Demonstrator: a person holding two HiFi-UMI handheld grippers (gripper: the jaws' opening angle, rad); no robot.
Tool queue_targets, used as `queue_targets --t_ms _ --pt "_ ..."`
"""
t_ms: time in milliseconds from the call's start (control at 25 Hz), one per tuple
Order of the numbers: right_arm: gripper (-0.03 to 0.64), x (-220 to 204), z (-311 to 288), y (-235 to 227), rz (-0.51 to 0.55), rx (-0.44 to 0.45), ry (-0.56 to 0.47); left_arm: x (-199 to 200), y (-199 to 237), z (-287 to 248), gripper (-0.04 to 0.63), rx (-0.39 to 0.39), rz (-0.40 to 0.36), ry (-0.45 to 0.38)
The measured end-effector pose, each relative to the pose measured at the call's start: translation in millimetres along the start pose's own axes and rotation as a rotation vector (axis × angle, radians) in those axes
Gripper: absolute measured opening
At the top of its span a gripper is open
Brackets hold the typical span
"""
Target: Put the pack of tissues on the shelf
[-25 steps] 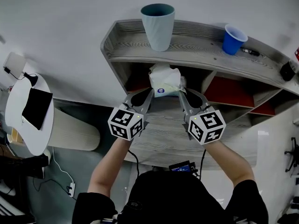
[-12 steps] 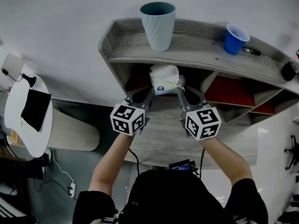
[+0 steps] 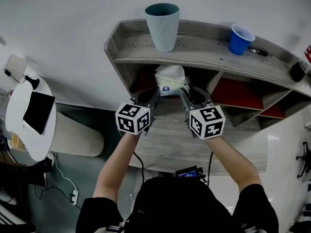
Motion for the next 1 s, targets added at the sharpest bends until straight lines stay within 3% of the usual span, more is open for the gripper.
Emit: queue_targets --t_ms 360,840,1000 --pt "0.215 2 13 1 0.002 0.019 0.009 2 -3 16 0.025 0.056 -0.027 -0.015" --pt "0.216 1 56 8 0.052 0.081 -0.001 -7 -43 49 0.048 -0.013 -0.067 -0.081" --pt "0.144 -6 74 15 0.089 0.130 0.000 -17 -62 58 0.041 -0.042 -0.063 -0.092"
Point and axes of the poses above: the fingertips, and each gripper's own axes: z backward along the fingers, y to its left, x out of its top, the point moved 8 cm from there along z, backward along the fingers, and after that the axes turned 3 degrees about -y, right-handed, at the moved point
